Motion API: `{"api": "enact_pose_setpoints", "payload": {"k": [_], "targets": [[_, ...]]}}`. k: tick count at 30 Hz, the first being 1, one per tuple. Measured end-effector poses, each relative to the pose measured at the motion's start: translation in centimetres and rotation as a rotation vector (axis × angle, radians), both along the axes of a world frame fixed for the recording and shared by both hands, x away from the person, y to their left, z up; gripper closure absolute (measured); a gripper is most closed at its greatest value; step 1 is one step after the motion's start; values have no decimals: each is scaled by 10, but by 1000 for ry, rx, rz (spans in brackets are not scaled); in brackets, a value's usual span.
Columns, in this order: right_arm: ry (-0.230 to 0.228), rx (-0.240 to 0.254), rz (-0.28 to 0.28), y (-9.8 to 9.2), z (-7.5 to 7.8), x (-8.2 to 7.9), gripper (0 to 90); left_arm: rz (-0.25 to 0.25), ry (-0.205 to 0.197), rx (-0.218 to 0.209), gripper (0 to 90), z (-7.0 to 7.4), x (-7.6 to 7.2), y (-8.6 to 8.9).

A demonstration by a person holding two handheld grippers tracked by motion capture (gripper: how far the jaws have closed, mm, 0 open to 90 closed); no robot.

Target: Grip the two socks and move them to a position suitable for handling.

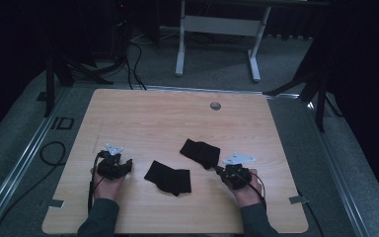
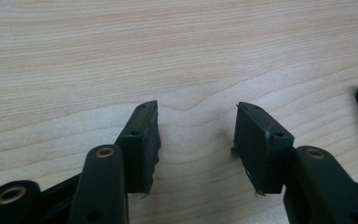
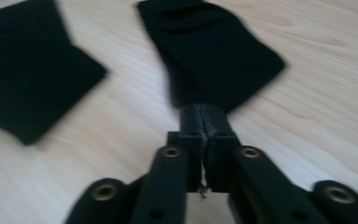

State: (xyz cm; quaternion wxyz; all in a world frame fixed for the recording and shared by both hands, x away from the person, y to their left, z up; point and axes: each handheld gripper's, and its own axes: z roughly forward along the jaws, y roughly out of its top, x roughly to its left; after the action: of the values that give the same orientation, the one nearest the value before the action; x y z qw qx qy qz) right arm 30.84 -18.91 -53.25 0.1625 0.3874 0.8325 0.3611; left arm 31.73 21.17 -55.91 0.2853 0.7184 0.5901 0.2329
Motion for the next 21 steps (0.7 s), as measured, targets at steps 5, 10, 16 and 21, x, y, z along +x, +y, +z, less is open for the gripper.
{"api": "enact_pose_setpoints", "payload": {"k": [5, 10, 16, 21], "targets": [[17, 1, 63, 19, -3, -4, 900, -4, 0, -1, 531, 0, 0, 0], [21, -15, 153, 52, -7, -10, 900, -8, 4, -7, 543, 1, -1, -1], [4, -28, 218, 80, -12, -17, 900, -18, 8, -16, 567, 1, -1, -1], [21, -68, 226, 90, -23, -15, 900, -27, 13, -17, 569, 2, -1, -3]]}}
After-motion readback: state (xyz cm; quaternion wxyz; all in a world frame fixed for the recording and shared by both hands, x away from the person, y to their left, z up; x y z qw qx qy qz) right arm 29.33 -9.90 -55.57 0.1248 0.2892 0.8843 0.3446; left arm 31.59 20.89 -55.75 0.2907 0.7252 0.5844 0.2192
